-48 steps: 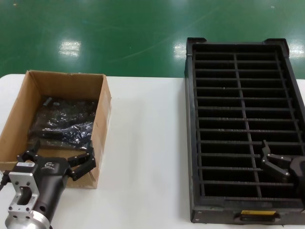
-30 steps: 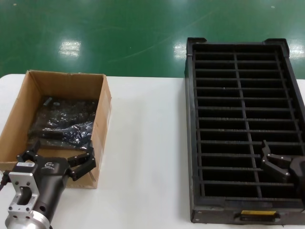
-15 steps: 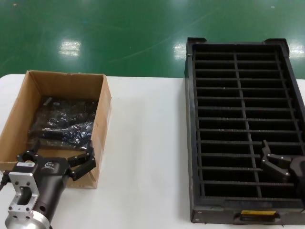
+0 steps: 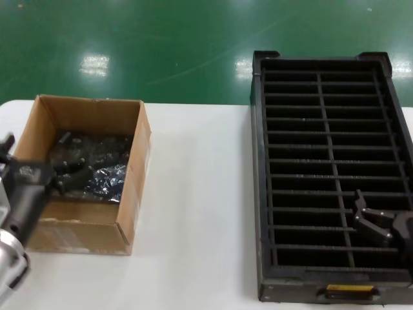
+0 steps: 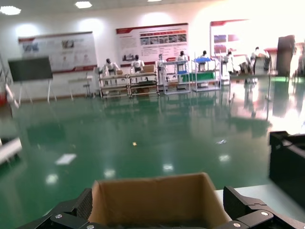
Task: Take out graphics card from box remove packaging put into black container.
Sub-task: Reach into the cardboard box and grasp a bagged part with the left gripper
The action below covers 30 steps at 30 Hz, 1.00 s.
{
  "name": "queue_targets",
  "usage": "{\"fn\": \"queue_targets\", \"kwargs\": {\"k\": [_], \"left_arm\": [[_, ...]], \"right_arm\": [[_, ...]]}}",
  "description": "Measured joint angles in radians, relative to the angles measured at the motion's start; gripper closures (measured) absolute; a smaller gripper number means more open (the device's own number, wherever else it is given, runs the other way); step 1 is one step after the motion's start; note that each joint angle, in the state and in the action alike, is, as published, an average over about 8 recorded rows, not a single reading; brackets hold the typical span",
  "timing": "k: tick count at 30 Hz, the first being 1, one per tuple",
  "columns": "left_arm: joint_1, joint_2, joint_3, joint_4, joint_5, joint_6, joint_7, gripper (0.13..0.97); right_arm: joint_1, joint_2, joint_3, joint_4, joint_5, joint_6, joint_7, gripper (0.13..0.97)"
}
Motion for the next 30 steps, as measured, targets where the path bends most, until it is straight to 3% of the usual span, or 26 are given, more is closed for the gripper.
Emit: {"fn": "queue_targets", "kwargs": {"k": [3,6,9,16,22,30], "left_arm": [[-0.065,-0.048,0.023,0.046,0.017,-0.005,0.053,0.132],[-0.148,-0.051,0.024,0.135,0.093,0.033,0.117,0.132],[-0.253,-0.038,0.037,0.261,0.186,0.1,0.169,0.132],[-0.526,-0.003,0.127,0.594,0.342,0.306,0.272,0.132],[-0.712,0.073,0.118,0.861,0.434,0.502,0.525,0.132],[-0.932,0.146,0.086,1.202,0.479,0.684,0.909,0.132]], "right_arm": [[0.0,0.0,0.0,0.0,0.0,0.0,0.0,0.129],[0.0,0.0,0.0,0.0,0.0,0.0,0.0,0.129],[0.0,0.0,0.0,0.0,0.0,0.0,0.0,0.129],[0.0,0.0,0.0,0.0,0.0,0.0,0.0,0.129],[0.0,0.0,0.0,0.0,0.0,0.0,0.0,0.129],[0.0,0.0,0.0,0.0,0.0,0.0,0.0,0.129]]}}
